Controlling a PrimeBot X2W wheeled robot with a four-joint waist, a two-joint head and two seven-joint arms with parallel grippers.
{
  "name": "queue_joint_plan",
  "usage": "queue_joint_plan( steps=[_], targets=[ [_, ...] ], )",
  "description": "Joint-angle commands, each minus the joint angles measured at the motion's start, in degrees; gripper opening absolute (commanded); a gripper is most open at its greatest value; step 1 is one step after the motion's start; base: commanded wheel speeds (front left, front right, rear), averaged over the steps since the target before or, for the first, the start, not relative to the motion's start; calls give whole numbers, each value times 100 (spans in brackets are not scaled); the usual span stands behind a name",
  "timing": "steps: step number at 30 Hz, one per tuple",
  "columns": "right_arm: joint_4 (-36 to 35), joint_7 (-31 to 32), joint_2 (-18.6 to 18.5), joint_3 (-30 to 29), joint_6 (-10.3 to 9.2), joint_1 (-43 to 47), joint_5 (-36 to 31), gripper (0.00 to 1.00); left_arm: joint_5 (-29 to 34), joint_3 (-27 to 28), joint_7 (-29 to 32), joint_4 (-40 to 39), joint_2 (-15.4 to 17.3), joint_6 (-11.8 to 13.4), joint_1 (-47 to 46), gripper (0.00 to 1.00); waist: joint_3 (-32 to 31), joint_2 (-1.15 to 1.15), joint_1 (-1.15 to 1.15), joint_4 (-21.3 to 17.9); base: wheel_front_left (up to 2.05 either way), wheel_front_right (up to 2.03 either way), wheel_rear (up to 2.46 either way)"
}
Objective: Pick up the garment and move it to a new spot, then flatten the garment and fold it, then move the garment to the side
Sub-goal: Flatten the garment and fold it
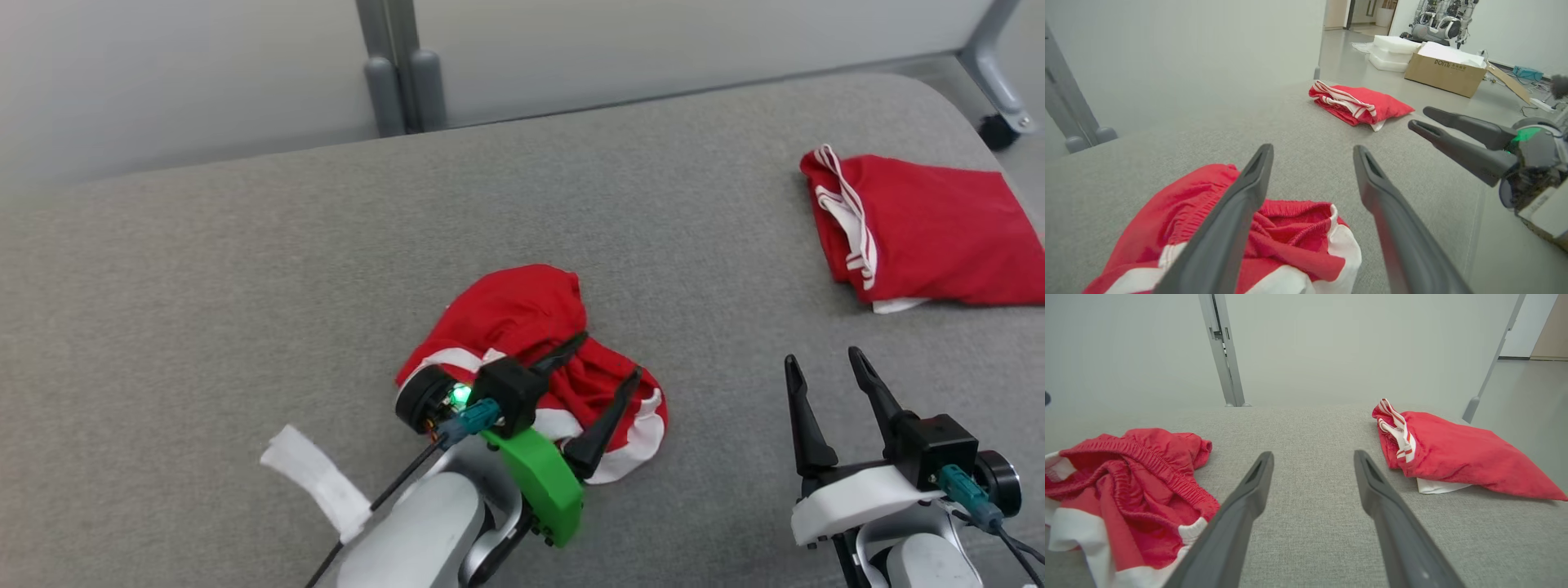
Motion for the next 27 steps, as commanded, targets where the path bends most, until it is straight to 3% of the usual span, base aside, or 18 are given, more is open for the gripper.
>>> queue_joint_plan(
  steps=[1, 7, 15, 17, 18, 19, 27],
  targets=[
    [7, 3, -4, 10, -10, -106, 64, 100, -61, -130, 109, 202, 42, 2, -218, 100, 731, 0, 0, -793, 0, 0, 0],
    [81, 3, 1, -104, -10, -77, 283, 100, -411, -670, 429, 872, 45, 4, -551, 100, 959, 0, 0, -1239, 0, 0, 0],
    [103, 3, -2, -62, -10, -130, 421, 100, -547, -663, 522, 1745, 48, 95, -756, 100, 932, 0, 0, -1425, 0, 0, 0],
    [108, 3, -2, -72, -10, -141, 427, 100, -583, -660, 625, 1926, 44, 110, -803, 49, 915, 0, 0, -1423, 0, 0, 0],
    [106, 3, -2, -83, -10, -140, 422, 100, -580, -675, 682, 1990, 46, 101, -824, 6, 904, 0, 0, -1415, 0, 0, 0],
    [103, 3, -2, -93, -10, -137, 417, 100, -603, -681, 673, 2019, 44, 95, -843, 0, 896, 0, 0, -1407, 0, 0, 0],
    [125, 3, -4, -69, -10, -91, 433, 100, -1092, -253, 286, 1586, 40, 207, -1214, 0, 735, 0, 0, -1344, 0, 0, 0]
  ],
)
